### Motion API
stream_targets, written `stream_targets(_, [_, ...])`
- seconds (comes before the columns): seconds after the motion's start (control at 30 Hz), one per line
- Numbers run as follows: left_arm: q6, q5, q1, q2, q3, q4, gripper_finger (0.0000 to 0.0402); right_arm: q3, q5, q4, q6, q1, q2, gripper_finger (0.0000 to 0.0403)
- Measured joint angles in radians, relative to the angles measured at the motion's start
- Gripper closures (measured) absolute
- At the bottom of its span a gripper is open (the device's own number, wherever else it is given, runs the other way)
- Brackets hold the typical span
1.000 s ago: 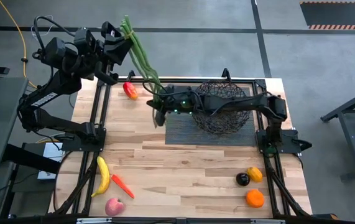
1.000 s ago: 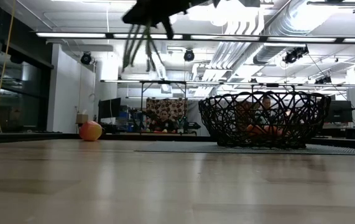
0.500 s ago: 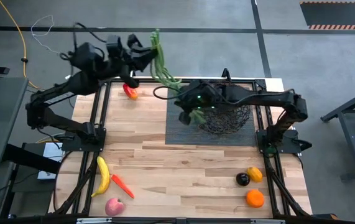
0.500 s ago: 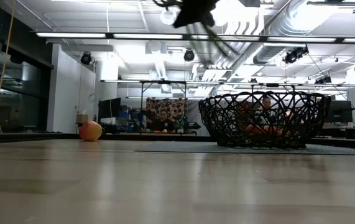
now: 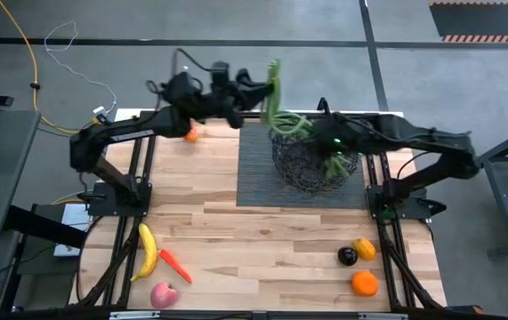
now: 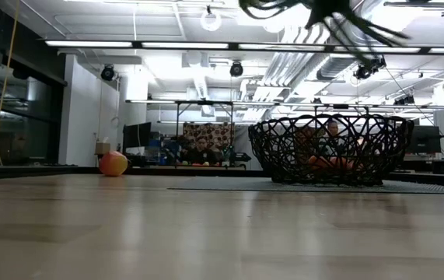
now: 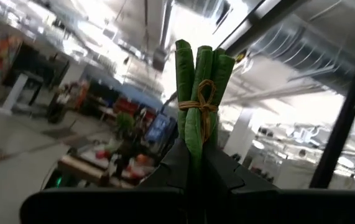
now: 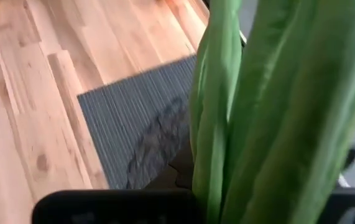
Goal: Build produce basket
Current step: Put the leaf lettuce into the wire basket
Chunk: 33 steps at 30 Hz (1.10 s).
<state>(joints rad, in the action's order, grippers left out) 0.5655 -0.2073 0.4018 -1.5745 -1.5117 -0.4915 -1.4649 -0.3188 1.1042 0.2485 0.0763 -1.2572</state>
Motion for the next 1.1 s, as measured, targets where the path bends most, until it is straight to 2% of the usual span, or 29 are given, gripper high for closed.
stream_targets(0.13, [0.007, -0.002, -0.006, -0.103, -0.084, 0.039, 0.0393, 0.149, -0.015, 0.008, 0.083, -0.007, 0.139, 0.0403])
stream_targets(0.23, [0.038, -0.002, 0.0, -0.185, -0.135, 0.094, 0.0393, 0.209, 0.006, 0.024, 0.115, -0.007, 0.2, 0.0403])
stream_targets(0.37, [0.054, 0.0, 0.013, -0.292, -0.21, 0.178, 0.0393, 0.217, 0.049, 0.015, 0.088, -0.007, 0.22, 0.0403])
stream_targets(0.53, [0.088, 0.006, 0.041, -0.41, -0.275, 0.26, 0.0393, 0.21, 0.181, -0.02, -0.003, -0.007, 0.185, 0.0403])
stream_targets(0.67, [0.155, 0.009, 0.071, -0.471, -0.3, 0.262, 0.0393, 0.21, 0.244, -0.001, -0.096, -0.007, 0.132, 0.0403])
stream_targets(0.83, [0.244, 0.008, 0.089, -0.528, -0.301, 0.301, 0.0393, 0.21, 0.246, 0.051, -0.252, -0.005, 0.072, 0.0403])
stream_targets(1.1, [0.326, -0.016, 0.087, -0.563, -0.301, 0.35, 0.0393, 0.21, 0.165, 0.181, -0.614, 0.04, 0.039, 0.0403])
